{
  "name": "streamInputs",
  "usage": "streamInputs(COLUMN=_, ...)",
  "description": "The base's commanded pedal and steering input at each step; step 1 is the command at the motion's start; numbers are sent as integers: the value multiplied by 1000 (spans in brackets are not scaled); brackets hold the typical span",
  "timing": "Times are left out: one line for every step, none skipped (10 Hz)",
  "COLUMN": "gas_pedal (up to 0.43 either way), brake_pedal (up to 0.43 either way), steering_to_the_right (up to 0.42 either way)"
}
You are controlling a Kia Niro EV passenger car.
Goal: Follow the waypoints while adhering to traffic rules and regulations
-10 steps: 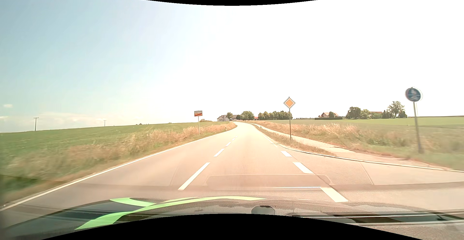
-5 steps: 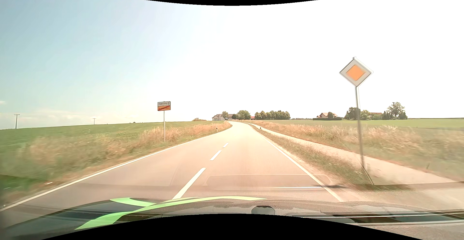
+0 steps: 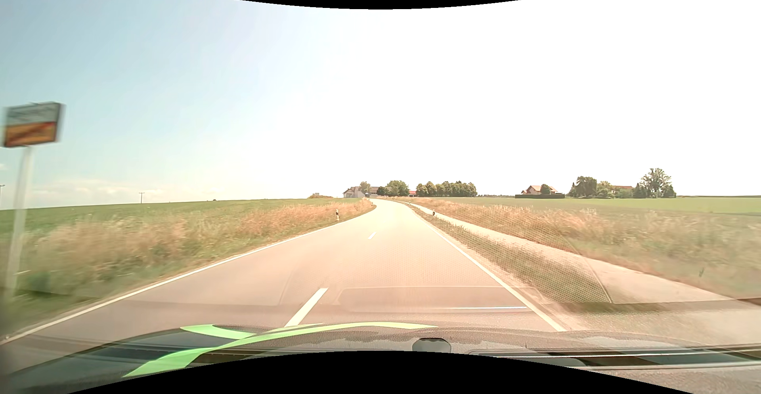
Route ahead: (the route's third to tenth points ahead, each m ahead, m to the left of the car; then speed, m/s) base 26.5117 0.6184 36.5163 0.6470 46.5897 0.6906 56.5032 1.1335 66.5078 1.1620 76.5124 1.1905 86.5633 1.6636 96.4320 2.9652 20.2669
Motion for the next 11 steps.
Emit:
streamInputs(gas_pedal=331, brake_pedal=0, steering_to_the_right=2)
streamInputs(gas_pedal=331, brake_pedal=0, steering_to_the_right=2)
streamInputs(gas_pedal=331, brake_pedal=0, steering_to_the_right=2)
streamInputs(gas_pedal=339, brake_pedal=0, steering_to_the_right=2)
streamInputs(gas_pedal=339, brake_pedal=0, steering_to_the_right=2)
streamInputs(gas_pedal=339, brake_pedal=0, steering_to_the_right=1)
streamInputs(gas_pedal=339, brake_pedal=0, steering_to_the_right=2)
streamInputs(gas_pedal=339, brake_pedal=0, steering_to_the_right=1)
streamInputs(gas_pedal=311, brake_pedal=0, steering_to_the_right=1)
streamInputs(gas_pedal=280, brake_pedal=0, steering_to_the_right=1)
streamInputs(gas_pedal=268, brake_pedal=0, steering_to_the_right=0)
